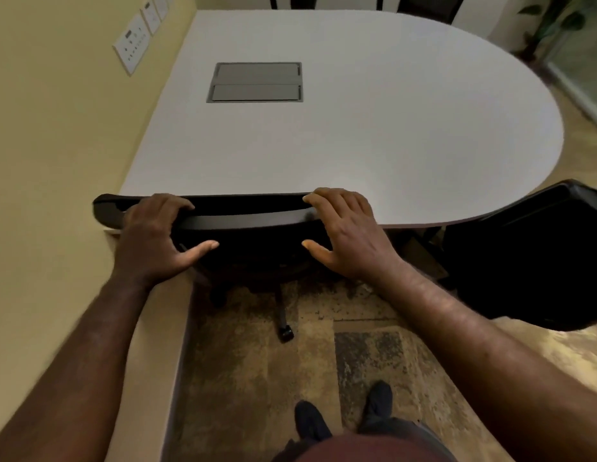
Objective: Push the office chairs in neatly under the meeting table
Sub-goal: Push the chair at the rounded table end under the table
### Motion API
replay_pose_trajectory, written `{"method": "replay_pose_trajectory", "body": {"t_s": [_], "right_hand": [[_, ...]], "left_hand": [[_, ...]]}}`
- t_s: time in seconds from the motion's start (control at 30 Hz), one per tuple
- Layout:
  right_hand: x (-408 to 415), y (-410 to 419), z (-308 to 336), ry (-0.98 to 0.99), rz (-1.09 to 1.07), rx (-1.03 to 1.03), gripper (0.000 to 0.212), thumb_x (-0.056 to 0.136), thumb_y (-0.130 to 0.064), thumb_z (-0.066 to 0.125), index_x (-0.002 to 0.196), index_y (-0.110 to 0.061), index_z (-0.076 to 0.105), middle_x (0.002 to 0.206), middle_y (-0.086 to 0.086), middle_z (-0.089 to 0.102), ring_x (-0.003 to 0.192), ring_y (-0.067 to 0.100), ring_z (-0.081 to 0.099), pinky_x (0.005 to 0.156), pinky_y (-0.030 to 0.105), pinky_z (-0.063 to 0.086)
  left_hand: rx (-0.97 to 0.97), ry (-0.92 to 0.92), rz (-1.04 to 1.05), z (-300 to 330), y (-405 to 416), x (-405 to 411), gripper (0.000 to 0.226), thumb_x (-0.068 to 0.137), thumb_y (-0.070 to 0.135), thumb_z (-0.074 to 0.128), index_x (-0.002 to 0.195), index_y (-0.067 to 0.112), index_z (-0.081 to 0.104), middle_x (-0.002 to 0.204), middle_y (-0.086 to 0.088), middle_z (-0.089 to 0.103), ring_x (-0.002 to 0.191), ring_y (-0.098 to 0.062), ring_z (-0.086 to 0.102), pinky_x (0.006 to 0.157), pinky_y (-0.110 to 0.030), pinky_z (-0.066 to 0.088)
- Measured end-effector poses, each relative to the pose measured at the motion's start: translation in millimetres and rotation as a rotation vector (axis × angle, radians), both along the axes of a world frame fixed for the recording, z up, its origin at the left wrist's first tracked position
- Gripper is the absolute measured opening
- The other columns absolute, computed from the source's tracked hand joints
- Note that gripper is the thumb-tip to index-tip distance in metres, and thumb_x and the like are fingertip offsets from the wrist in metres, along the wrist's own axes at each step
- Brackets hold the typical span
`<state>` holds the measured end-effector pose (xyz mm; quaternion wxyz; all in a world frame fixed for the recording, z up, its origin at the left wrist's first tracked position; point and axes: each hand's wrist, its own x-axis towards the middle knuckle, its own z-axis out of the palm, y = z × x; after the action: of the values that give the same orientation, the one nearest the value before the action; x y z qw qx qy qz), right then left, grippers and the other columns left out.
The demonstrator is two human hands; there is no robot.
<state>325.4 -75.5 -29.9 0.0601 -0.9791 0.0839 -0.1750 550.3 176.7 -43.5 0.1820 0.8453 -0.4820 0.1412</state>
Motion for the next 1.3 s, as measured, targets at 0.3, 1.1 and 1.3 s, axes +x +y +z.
{"method": "replay_pose_trajectory", "body": {"t_s": [0.3, 1.1, 1.3], "right_hand": [[-75.1, -46.7, 23.8, -0.030, -0.217, -0.031, 0.076, 0.084, -0.048, 0.060, 0.146, -0.016, 0.029, 0.154, 0.003, 0.028, 0.142, 0.018, 0.020, 0.115, 0.044, 0.015], [-404.0, -200.2, 47.9, -0.108, -0.779, -0.002, 0.077, 0.088, -0.049, 0.056, 0.148, -0.014, 0.024, 0.157, 0.004, 0.021, 0.146, 0.018, 0.009, 0.115, 0.053, 0.011], [-452.5, -220.2, 43.0, -0.107, -0.836, -0.012, 0.077, 0.088, -0.049, 0.055, 0.148, -0.012, 0.025, 0.157, 0.006, 0.023, 0.145, 0.021, 0.012, 0.114, 0.052, 0.012]], "left_hand": [[-0.122, -0.011, -0.162, 31.8, -77.8, -47.7, 0.080, 0.069, 0.075, 0.063, 0.126, 0.019, 0.053, 0.131, -0.001, 0.054, 0.122, -0.023, 0.050, 0.100, -0.041, 0.034], [-0.062, 0.002, -0.481, 56.9, -336.5, -324.2, 0.093, 0.078, 0.078, 0.045, 0.150, 0.023, 0.027, 0.156, 0.001, 0.031, 0.145, -0.014, 0.021, 0.118, -0.038, 0.016], [-0.031, 0.009, -0.567, 52.8, -380.1, -381.0, 0.094, 0.078, 0.079, 0.046, 0.149, 0.021, 0.028, 0.156, 0.001, 0.031, 0.145, -0.016, 0.023, 0.117, -0.037, 0.017]]}}
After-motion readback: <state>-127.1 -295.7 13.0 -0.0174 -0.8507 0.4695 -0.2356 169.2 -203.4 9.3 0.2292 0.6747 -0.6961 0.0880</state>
